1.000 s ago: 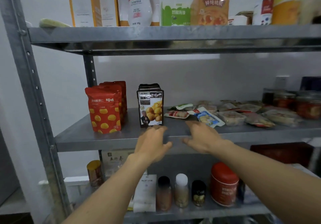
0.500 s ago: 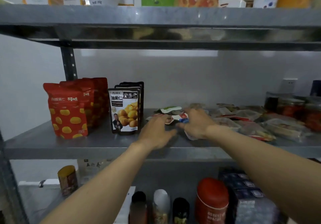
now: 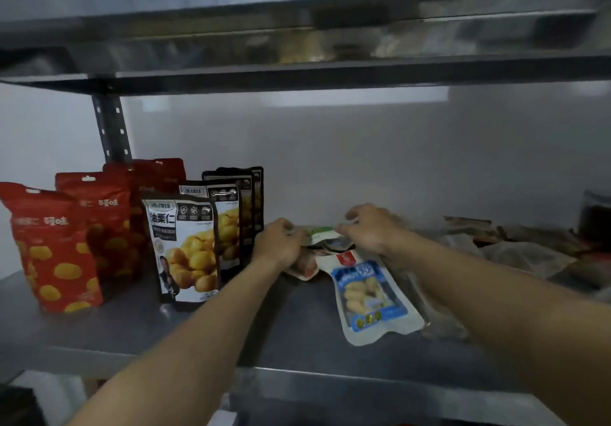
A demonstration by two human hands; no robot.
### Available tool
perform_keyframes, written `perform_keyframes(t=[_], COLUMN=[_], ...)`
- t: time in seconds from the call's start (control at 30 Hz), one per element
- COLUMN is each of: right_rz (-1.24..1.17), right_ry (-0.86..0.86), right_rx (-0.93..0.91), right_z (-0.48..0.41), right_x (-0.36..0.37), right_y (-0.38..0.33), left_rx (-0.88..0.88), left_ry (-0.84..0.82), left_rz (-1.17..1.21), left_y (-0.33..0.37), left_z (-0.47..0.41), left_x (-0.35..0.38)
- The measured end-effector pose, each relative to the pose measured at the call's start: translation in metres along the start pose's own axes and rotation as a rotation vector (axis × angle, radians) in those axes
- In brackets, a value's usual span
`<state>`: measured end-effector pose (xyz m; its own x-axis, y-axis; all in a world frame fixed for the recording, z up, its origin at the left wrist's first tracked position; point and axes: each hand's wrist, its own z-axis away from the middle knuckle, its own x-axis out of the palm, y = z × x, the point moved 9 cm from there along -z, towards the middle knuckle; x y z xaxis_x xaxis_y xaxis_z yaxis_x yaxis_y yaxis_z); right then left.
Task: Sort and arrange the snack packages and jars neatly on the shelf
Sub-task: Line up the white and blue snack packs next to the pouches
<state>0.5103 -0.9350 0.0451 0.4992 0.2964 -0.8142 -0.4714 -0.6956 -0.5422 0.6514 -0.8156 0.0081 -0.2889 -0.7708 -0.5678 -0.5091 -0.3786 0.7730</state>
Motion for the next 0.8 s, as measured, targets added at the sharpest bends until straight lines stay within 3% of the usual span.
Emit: perform_keyframes(t=[0.2, 0.37, 0.53, 0.67, 0.8], right_rz=[0.007, -0.059, -0.352, -0.606, -0.68], right_ry=[-0.032, -0.031, 0.081, 0.091, 0.057], right_rx=[0.096, 0.101, 0.164, 0.156, 0.103], right_z=[-0.038, -0.053, -0.056, -0.057, -0.053], right_x=[0.015, 0.023, 0.014, 0.013, 0.013], right_y=[0.01, 0.011, 0.022, 0.023, 0.019], left_rx=[-0.046, -0.111, -0.11, -0.007, 0.098], left_ry=[-0.031, -0.048, -0.026, 0.05, 0.066], left_rz=[-0.001, 0.258, 0.492, 0.512, 0.525], left_y=[-0.004, -0.01, -0.011, 0.009, 0.027], left_z=[-0.029, -0.039, -0.037, -0.032, -0.028], left_x=[0.02, 0.025, 0.022, 0.006, -0.001])
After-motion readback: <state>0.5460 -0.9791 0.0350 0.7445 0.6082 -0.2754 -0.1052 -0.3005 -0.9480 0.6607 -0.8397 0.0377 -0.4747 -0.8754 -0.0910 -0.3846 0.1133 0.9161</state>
